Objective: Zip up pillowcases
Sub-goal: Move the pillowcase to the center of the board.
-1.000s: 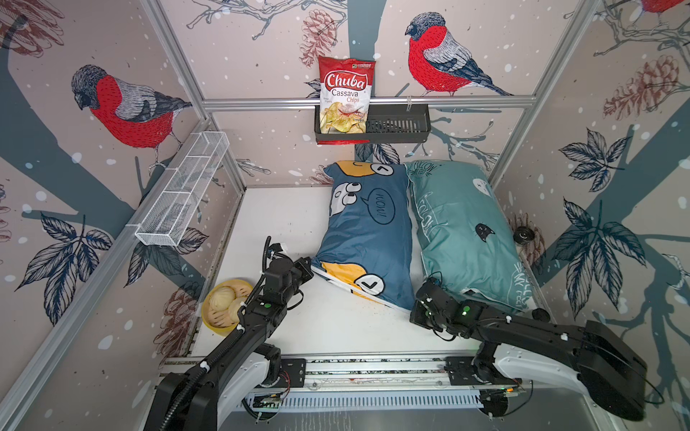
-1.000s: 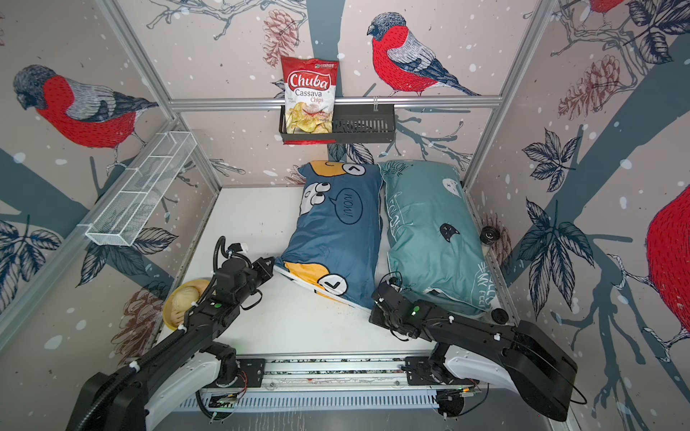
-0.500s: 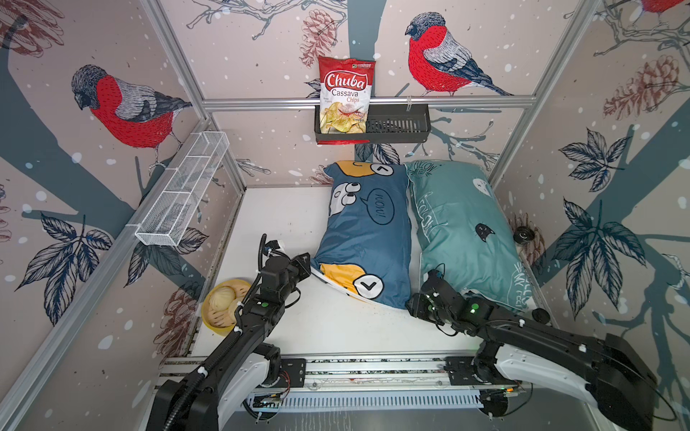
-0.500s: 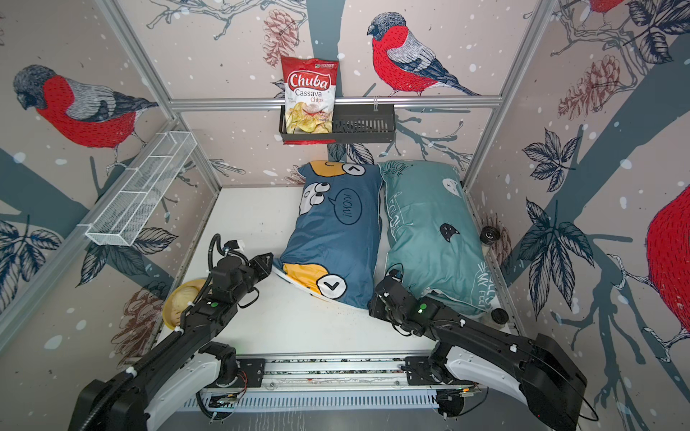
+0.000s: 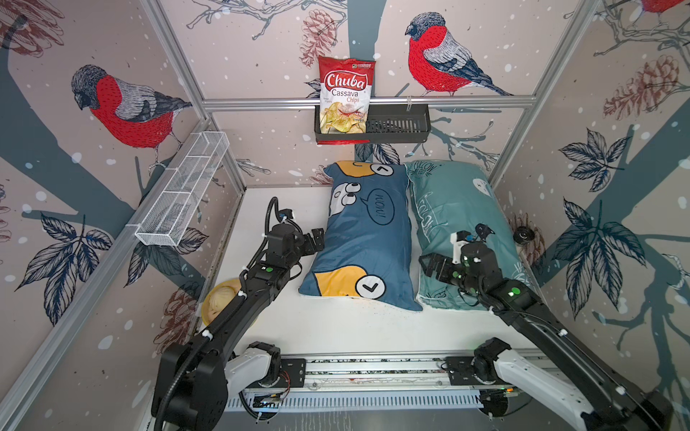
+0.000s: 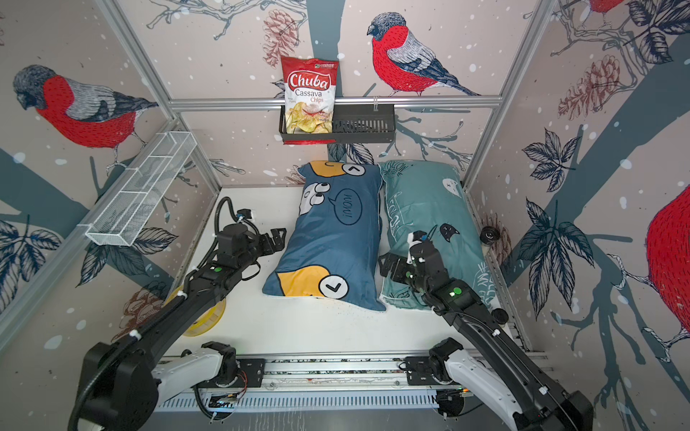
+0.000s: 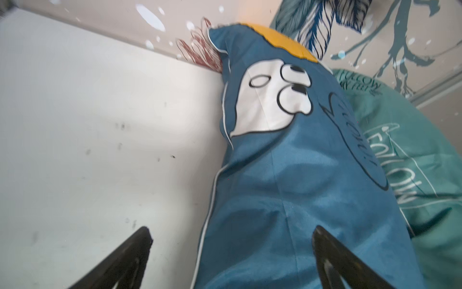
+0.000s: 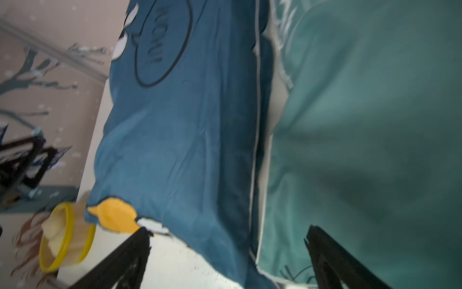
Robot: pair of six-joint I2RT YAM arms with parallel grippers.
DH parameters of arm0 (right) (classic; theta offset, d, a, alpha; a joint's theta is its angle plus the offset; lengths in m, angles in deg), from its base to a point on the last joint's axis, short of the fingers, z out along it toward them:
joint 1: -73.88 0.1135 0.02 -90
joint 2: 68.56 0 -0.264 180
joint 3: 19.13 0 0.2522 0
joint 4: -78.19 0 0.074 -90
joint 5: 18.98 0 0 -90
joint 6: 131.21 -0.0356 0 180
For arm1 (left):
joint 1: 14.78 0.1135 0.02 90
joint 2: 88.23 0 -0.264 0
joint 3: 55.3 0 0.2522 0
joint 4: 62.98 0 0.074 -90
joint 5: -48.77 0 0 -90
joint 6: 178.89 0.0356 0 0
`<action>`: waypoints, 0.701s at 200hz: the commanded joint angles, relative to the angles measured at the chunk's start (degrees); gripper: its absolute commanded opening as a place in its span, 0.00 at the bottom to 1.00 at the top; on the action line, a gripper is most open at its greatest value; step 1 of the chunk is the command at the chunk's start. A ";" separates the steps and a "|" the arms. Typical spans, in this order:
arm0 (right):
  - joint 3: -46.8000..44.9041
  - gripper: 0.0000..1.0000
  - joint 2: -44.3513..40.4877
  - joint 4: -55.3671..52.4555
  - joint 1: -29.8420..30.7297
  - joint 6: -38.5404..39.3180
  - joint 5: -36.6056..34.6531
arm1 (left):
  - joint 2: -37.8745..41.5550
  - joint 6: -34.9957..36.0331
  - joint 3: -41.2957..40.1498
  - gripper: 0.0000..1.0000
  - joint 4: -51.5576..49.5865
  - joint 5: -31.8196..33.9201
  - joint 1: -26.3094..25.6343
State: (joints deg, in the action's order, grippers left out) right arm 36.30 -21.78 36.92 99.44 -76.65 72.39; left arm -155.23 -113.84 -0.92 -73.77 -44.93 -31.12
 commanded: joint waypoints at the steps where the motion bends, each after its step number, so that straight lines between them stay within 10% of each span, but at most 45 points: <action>1: 2.72 0.98 0.41 -3.94 -8.45 6.54 2.10 | -5.14 -1.49 1.20 1.00 6.04 -7.96 -1.06; 47: 4.59 0.93 0.06 -5.26 -22.99 12.09 8.55 | -17.33 -4.93 3.58 0.92 12.77 -11.32 -3.67; 99: 3.14 0.85 0.59 -4.48 -29.85 14.15 12.22 | -22.06 -8.25 2.71 0.01 17.00 -9.16 -3.81; 140: 2.14 0.88 1.18 -1.59 -30.08 13.85 9.50 | -18.68 -8.00 3.23 0.00 8.91 -6.92 0.02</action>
State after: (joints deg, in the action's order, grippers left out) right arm 38.42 -21.05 32.72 69.47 -63.67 83.21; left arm -175.97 -121.56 2.01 -61.14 -54.75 -33.55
